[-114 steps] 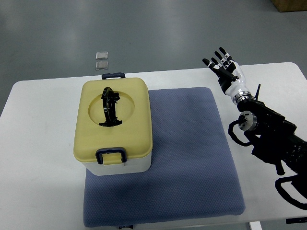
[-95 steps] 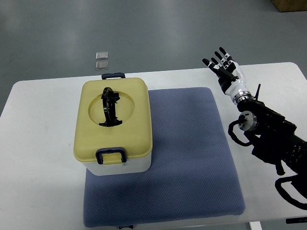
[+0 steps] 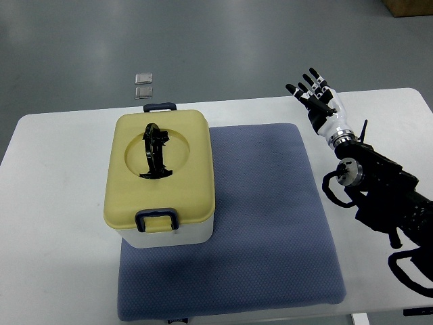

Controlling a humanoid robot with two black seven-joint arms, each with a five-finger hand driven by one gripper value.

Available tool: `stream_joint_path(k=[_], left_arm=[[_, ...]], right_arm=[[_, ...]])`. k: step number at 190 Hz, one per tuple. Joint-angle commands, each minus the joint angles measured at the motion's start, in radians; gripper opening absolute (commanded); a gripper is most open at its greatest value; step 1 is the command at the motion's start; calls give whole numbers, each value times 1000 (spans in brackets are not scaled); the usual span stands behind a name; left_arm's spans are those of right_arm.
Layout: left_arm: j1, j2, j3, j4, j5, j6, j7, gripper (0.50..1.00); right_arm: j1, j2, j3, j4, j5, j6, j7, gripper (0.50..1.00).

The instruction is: Open white storage box with right hand

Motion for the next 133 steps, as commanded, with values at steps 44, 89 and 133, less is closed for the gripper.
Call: stream_joint_path(k=[44,89,133], left_arm=[[0,0,0,1,0,0,0,1000],[0,0,-1,0,0,0,0,1000],[0,0,-1,0,0,0,0,1000]], right_arm=[[5,0,0,0,-1,-8,-1,960],[9,0,2,-2,-1,-40,-1,960],[20,-29,8,26,7,-41,-5,960]])
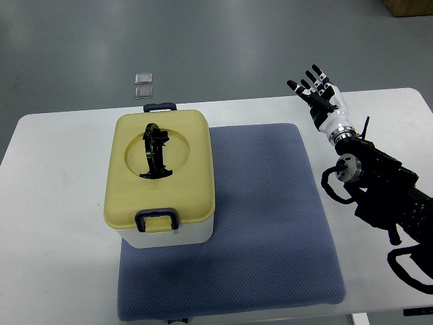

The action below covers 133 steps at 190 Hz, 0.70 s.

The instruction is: Open white storage box with right hand

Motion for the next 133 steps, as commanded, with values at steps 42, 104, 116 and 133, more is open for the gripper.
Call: stream_joint_path(k=[42,104,116,133], left_arm=[[0,0,0,1,0,-1,0,1000],[0,0,0,0,0,0,0,1000],[0,0,0,1,0,0,0,1000],[0,0,0,0,0,0,0,1000]], right_arm=[[64,-153,-28,204,-24,-95,-6,958],[372,-325,-351,344,-422,-113,-24,958],[432,-348,-405,382,-565,-90,-19,958],[501,-378,-434,454,-755,-73,-16,956]])
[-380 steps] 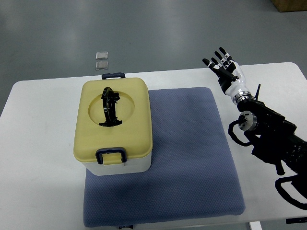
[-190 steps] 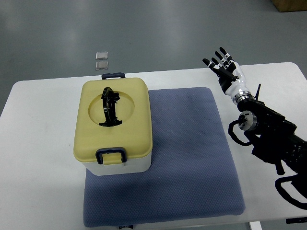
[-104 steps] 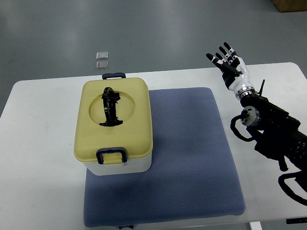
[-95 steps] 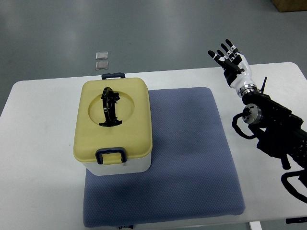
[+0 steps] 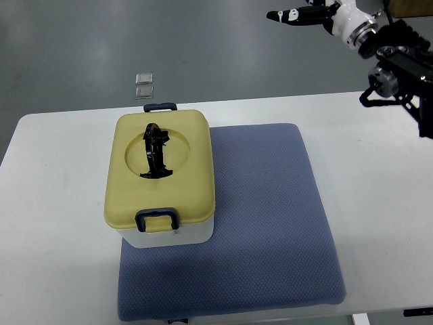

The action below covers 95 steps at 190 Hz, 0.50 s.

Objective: Open white storage box with right hand
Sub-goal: 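Swing the right hand up and over above the yellow lid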

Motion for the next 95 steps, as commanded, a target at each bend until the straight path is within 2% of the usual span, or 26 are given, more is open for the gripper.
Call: stream_joint_path(k=[1,43,54,68,95], left_arm=[[0,0,0,-1,0,0,0,1000],[0,0,0,-1,0,0,0,1000],[0,0,0,-1,0,0,0,1000],[0,0,0,1,0,0,0,1000],[0,0,0,1,0,0,0,1000]], right_arm=[[83,-37,-47,76,-217,21,5,956],[246,-81,-69,276,-710,52,48,956],[283,-84,-90,325,-826,52,89,956],[318,-89,-121,381,-923,44,129,956],[373,-86,-161,515,-1020,38,129,956]])
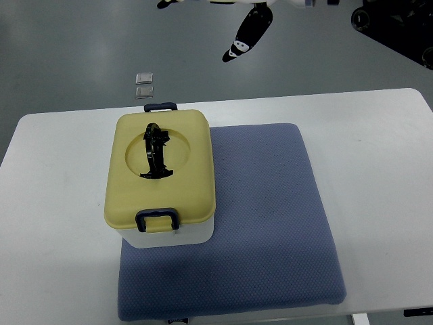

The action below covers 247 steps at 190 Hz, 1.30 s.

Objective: Open white storage box with right hand
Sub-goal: 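Swing the right hand up and over above the yellow lid, then lower the right hand and close its fingers around the black lid handle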

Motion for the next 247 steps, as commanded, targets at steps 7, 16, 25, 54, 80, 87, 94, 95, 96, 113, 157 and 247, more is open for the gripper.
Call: stream_joint_path(k=[7,16,25,54,80,87,94,95,96,113,157,247], left_arm=[[0,0,0,1,0,0,0,1000],[0,0,0,0,0,0,0,1000],[0,0,0,0,0,0,0,1000],[0,0,0,0,0,0,0,1000],[0,0,0,0,0,0,0,1000],[0,0,0,0,0,-1,0,1000],[0,0,0,0,0,0,0,1000],[0,0,0,0,0,0,0,1000],[0,0,0,0,0,0,0,1000],[0,0,0,1,0,0,0,1000],[0,0,0,0,0,0,0,1000],[0,0,0,0,0,0,0,1000]], right_arm=[[62,5,-44,129,-84,2,6,956],[89,11,-71,159,-101,7,6,956],[121,16,-108,173,-123,15,6,956],[241,79,-245,161,-139,111,6,956],[261,160,-294,137,-139,91,6,956],[253,178,-296,130,-143,79,6,956],[243,191,-296,120,-144,68,6,956],[238,195,-296,115,-144,64,6,956],[238,195,-296,115,-144,64,6,956],[212,214,-296,72,-146,53,6,956],[163,263,-297,35,-152,51,6,954],[128,306,-299,-1,-169,38,6,864]])
